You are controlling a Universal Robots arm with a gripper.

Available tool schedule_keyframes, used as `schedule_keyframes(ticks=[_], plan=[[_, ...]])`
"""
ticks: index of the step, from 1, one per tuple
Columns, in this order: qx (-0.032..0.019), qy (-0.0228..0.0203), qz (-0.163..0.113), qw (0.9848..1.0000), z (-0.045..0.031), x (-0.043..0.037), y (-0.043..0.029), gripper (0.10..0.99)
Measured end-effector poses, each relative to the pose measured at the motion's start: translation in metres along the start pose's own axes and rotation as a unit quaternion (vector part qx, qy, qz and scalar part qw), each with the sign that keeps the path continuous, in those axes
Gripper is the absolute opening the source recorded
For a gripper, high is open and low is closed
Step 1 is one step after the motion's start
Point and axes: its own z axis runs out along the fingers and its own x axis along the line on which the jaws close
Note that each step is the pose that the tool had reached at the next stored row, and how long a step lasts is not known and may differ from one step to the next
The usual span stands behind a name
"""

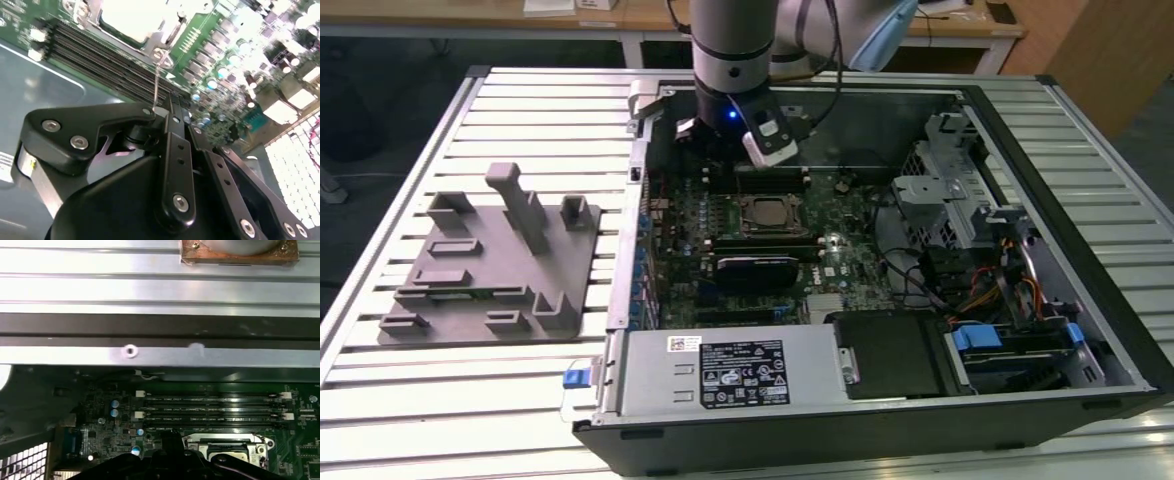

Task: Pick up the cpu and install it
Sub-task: 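Install the first cpu locking lever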

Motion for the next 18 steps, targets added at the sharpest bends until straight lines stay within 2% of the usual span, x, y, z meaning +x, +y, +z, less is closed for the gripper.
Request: schedule_keyframes(ticks=[11, 18], plan=[[0.0004, 0.0038, 0.001, 1.0, 0.0002, -0.028, 0.0002, 0.106], [0.001, 0.0039, 0.002, 1.0, 0.0002, -0.0305, 0.0002, 0.106]])
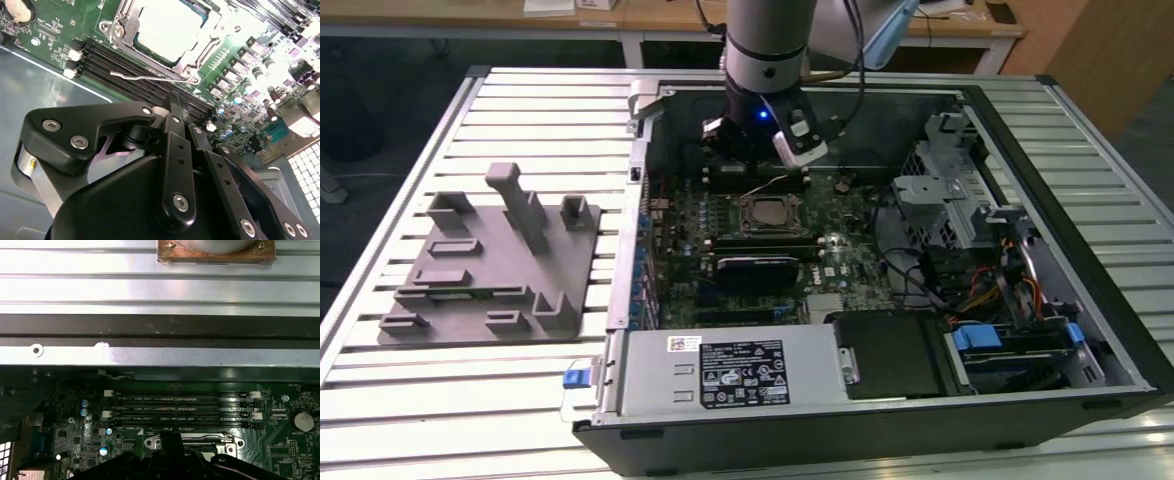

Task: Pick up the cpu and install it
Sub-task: 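Install the first cpu locking lever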

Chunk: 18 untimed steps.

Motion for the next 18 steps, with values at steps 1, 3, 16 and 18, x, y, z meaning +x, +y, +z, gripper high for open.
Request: schedule_keyframes(ticks=[1, 3, 16, 18], plan=[[0.0, 0.0, 0.0, 1.0, 0.0, 0.0, 0.0, 0.106], [0.0, 0.0, 0.0, 1.0, 0.0, -0.0001, 0.0, 0.106], [0.001, -0.0271, -0.006, 0.9996, 0.0024, 0.0001, -0.0007, 0.106], [0.001, -0.0278, -0.006, 0.9996, 0.0025, 0.0001, -0.0007, 0.106]])
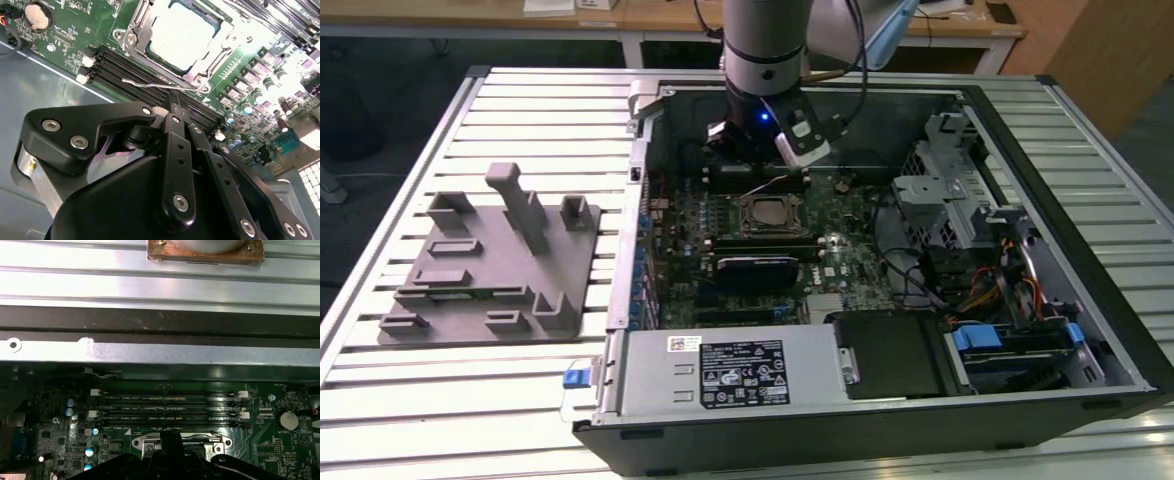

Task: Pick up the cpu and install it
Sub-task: 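Install the first cpu locking lever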

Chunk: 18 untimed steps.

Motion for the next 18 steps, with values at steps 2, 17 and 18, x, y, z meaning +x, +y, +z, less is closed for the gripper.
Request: schedule_keyframes(ticks=[2, 17, 18], plan=[[-0.0002, -0.0016, 0.0, 1.0, 0.0008, 0.0001, -0.0001, 0.106], [0.0002, -0.0288, -0.006, 0.9996, 0.0113, -0.0003, -0.0024, 0.106], [0.0005, -0.0288, -0.006, 0.9996, 0.0116, -0.0011, -0.0024, 0.106]])
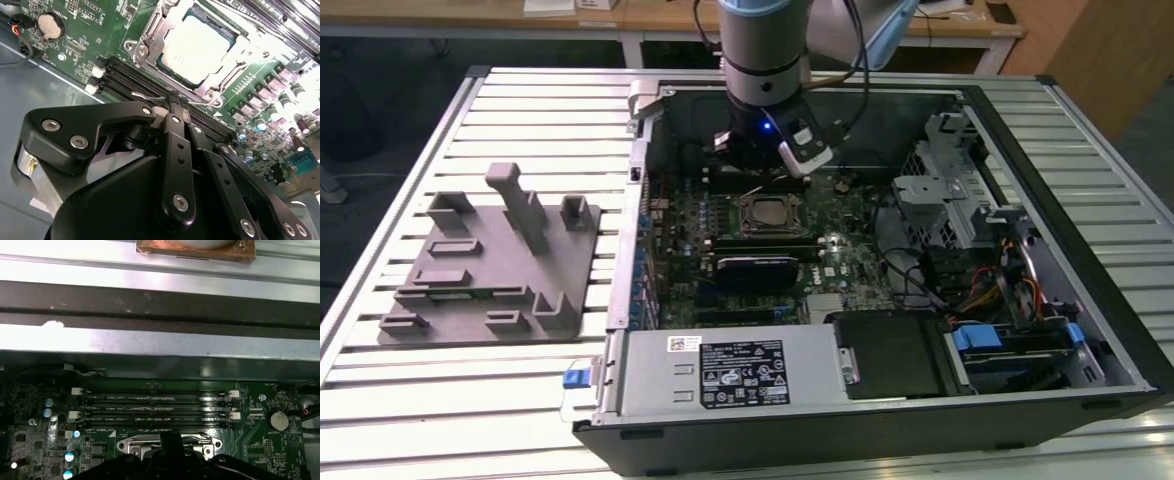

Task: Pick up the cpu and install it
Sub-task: 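Install the first cpu locking lever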

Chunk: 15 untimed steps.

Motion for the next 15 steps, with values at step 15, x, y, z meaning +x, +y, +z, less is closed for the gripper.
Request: schedule_keyframes(ticks=[15], plan=[[0.0023, -0.0019, -0.001, 1.0, 0.0044, -0.0039, -0.0008, 0.106]])
